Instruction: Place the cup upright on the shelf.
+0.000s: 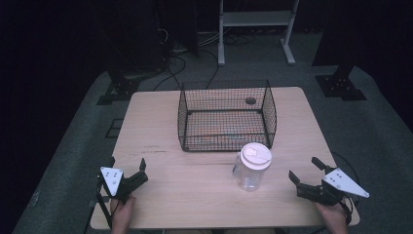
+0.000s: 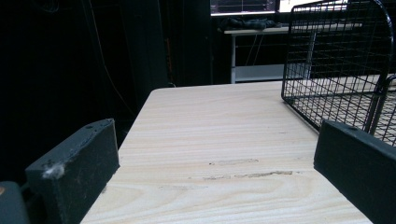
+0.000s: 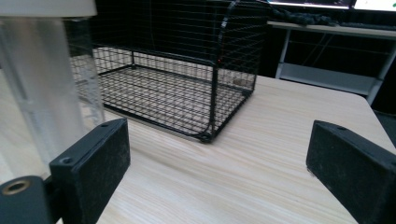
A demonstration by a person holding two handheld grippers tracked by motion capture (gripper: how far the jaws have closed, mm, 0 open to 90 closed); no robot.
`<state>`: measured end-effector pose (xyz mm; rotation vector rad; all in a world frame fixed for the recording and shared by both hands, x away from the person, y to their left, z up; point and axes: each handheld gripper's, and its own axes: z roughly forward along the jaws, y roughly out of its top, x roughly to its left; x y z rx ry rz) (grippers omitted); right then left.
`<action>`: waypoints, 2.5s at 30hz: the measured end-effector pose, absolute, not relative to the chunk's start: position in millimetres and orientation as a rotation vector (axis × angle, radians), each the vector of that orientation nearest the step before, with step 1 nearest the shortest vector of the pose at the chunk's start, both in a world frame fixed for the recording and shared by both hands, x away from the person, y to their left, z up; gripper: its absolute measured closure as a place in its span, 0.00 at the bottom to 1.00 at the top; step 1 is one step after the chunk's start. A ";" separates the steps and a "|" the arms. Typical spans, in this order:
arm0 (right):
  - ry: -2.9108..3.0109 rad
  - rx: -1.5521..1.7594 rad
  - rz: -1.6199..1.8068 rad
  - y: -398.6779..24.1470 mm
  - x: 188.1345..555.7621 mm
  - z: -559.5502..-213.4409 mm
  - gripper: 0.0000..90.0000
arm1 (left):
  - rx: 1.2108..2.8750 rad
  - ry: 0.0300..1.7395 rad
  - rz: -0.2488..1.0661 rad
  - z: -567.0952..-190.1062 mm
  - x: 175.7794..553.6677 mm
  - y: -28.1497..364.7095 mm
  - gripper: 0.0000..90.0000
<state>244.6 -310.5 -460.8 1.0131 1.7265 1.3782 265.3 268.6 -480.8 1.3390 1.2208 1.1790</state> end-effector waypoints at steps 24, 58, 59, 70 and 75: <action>1.814 0.874 1.447 -278.6 231.8 -444.2 0.03 | 1.347 1.218 1.185 -481.0 265.3 267.7 0.00; 1.918 0.746 1.517 -224.5 240.8 -421.9 0.01 | 1.342 1.225 1.190 -481.0 264.9 267.5 0.00; 1.918 0.746 1.517 -224.5 240.8 -421.9 0.01 | 1.342 1.225 1.190 -481.0 264.9 267.5 0.00; 1.915 0.746 1.555 -209.3 256.9 -420.1 0.01 | 1.341 1.226 1.190 -481.0 264.9 267.7 0.00; 1.918 0.731 1.562 -202.6 261.9 -418.7 0.01 | 1.343 1.222 1.189 -481.0 264.8 267.6 0.00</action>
